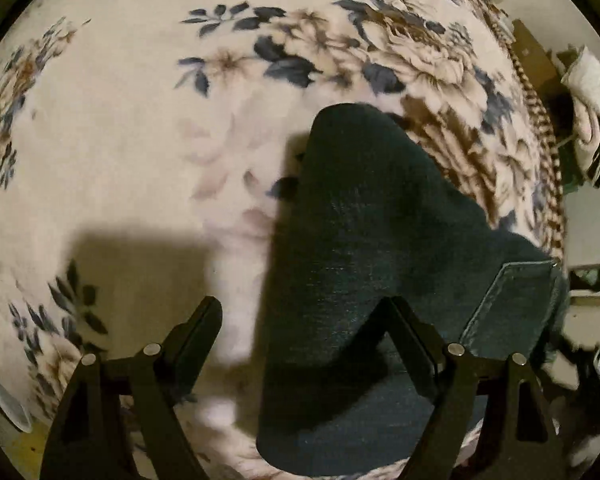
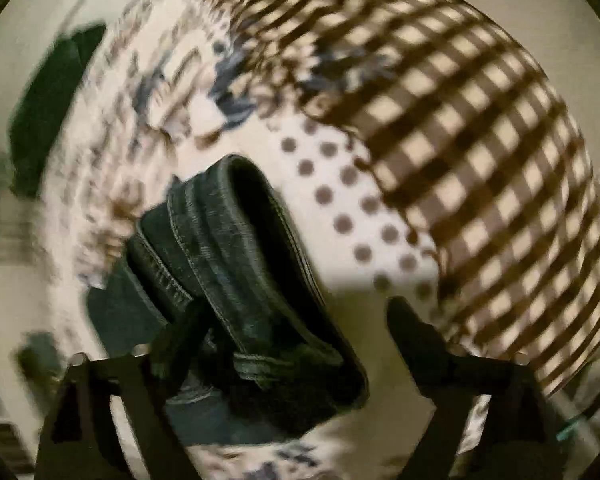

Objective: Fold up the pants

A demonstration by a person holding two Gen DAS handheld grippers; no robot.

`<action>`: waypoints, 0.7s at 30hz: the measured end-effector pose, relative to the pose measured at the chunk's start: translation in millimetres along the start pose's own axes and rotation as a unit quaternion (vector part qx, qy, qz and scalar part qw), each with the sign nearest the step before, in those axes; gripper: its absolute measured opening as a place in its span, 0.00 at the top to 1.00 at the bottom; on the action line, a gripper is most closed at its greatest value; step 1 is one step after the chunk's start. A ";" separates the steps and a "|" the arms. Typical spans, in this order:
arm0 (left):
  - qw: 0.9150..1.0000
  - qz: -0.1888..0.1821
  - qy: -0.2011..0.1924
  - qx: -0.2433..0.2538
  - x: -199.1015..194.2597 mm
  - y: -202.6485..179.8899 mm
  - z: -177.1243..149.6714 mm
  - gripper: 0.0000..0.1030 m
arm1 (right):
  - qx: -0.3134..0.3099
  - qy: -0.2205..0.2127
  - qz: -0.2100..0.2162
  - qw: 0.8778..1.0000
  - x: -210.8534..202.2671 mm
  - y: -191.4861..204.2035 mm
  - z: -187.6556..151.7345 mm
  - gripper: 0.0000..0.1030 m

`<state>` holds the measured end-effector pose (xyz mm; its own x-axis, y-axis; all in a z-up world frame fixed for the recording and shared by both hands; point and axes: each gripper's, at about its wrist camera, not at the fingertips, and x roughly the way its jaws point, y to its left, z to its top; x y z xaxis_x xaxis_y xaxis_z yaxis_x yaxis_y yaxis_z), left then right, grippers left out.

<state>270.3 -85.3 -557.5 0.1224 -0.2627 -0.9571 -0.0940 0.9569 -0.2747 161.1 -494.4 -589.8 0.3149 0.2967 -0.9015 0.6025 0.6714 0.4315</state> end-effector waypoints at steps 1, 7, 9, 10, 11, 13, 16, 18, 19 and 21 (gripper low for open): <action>1.000 -0.003 -0.002 -0.001 -2.2 -0.1 -2.1 0.19 | 0.002 0.005 0.016 1.000 -3.1 -3.6 -6.3 0.11; 1.000 0.002 0.010 0.009 -4.1 -5.8 -22.1 0.19 | -0.010 -0.034 0.031 0.999 -19.7 -0.2 -25.7 0.11; 1.000 0.011 0.005 0.016 -6.3 -7.2 -25.5 0.19 | -0.030 -0.041 0.015 0.999 -17.7 16.5 -20.4 0.24; 1.000 0.014 0.004 0.020 -7.2 -9.0 -27.8 0.19 | -0.036 -0.026 -0.001 0.999 -8.9 23.9 -17.0 0.29; 1.000 0.017 0.004 0.021 -7.2 -9.8 -28.5 0.19 | -0.039 -0.015 -0.024 0.999 0.1 30.1 -13.5 0.40; 0.999 0.019 0.004 0.025 -6.0 -12.3 -30.0 0.19 | -0.058 -0.029 -0.057 0.996 2.5 37.4 -13.0 0.71; 0.999 0.020 0.008 0.031 -3.2 -15.3 -30.5 0.19 | -0.073 -0.053 -0.069 0.993 -12.0 48.1 -21.0 0.83; 0.999 0.017 0.007 0.037 -6.0 -17.2 -30.5 0.19 | -0.076 -0.062 -0.065 0.993 -32.4 55.3 -28.2 0.83; 0.999 0.016 0.005 0.040 -7.4 -17.5 -30.5 0.19 | -0.076 -0.062 -0.061 0.993 -44.6 58.1 -33.4 0.83; 0.999 0.009 0.005 0.038 -8.1 -16.9 -30.4 0.19 | -0.078 -0.060 -0.069 0.993 -54.9 59.0 -38.5 0.83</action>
<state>240.8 -103.1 -548.0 0.1116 -0.2470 -0.9626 -0.0215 0.9678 -0.2509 151.1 -444.9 -516.2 0.3277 0.1184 -0.9373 0.5277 0.8000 0.2855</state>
